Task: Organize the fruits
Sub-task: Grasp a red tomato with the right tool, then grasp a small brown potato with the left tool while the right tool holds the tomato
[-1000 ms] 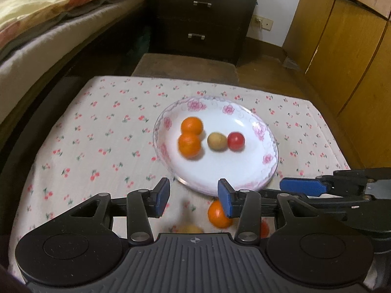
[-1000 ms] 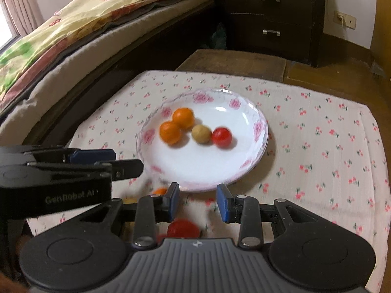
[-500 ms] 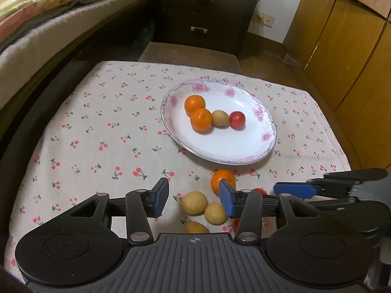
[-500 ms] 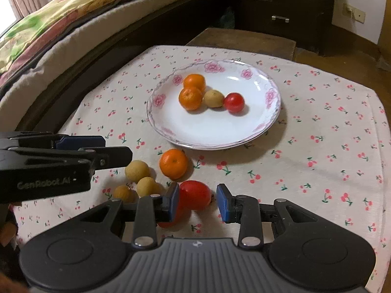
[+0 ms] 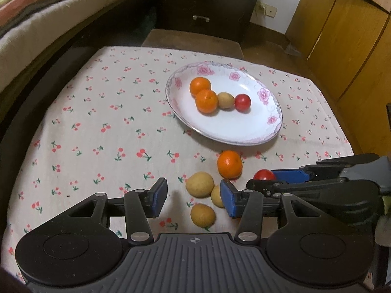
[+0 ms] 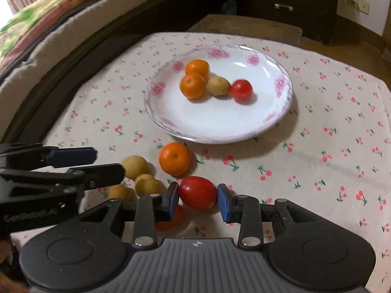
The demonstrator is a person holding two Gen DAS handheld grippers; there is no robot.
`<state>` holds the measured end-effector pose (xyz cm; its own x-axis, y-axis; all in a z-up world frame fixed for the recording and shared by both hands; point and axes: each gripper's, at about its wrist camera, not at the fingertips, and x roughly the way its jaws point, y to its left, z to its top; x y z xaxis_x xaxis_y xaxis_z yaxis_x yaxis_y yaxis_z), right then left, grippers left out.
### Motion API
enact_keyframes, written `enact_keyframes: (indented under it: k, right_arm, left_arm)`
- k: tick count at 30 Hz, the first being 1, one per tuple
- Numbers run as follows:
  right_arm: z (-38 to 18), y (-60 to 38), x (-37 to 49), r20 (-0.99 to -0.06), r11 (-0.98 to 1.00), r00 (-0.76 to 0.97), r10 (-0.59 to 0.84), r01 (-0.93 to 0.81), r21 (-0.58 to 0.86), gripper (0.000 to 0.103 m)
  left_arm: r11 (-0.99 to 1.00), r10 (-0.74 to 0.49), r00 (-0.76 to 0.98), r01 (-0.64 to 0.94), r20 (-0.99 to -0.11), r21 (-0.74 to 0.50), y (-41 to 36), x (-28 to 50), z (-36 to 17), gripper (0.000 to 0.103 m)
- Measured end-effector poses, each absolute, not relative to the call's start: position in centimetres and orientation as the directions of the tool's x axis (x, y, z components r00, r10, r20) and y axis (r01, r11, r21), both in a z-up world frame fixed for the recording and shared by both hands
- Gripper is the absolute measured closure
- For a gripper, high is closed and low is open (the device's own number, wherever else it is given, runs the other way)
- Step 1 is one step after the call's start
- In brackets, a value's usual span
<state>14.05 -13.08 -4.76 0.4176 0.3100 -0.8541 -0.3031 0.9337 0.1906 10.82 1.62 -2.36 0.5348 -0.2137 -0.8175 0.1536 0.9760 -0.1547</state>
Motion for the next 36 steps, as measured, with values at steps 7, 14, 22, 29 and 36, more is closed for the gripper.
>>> enact_keyframes:
  k: [7, 14, 22, 29, 36]
  right_arm:
    - [-5.0, -13.3, 14.0, -0.86, 0.935, 0.41, 0.305, -0.3, 0.188, 0.068]
    - [-5.0, -13.6, 14.0, -0.859, 0.936, 0.408, 0.309, -0.293, 0.197, 0.068]
    - [-5.1, -13.7, 13.8, -0.857, 0.935, 0.407, 0.314, -0.29, 0.204, 0.069]
    - [-5.2, -13.7, 13.7, -0.859, 0.934, 0.407, 0.311, -0.299, 0.196, 0.068]
    - [-5.1, -13.1, 13.6, -0.863, 0.935, 0.413, 0.292, -0.315, 0.165, 0.069]
  left_arm:
    - [0.971, -0.226, 0.497, 0.179, -0.838, -0.155, 1.0, 10.3, -3.4, 0.046]
    - [0.974, -0.221, 0.472, 0.156, -0.853, -0.166, 1.3, 10.4, -4.3, 0.053]
    - [0.976, -0.207, 0.46, 0.154, -0.863, -0.152, 0.9, 10.6, -4.9, 0.056]
    - [0.975, -0.198, 0.467, 0.182, -0.862, -0.125, -0.1, 10.5, -5.0, 0.059]
    - [0.976, -0.197, 0.471, 0.174, -0.86, -0.128, 0.3, 10.4, -4.8, 0.071]
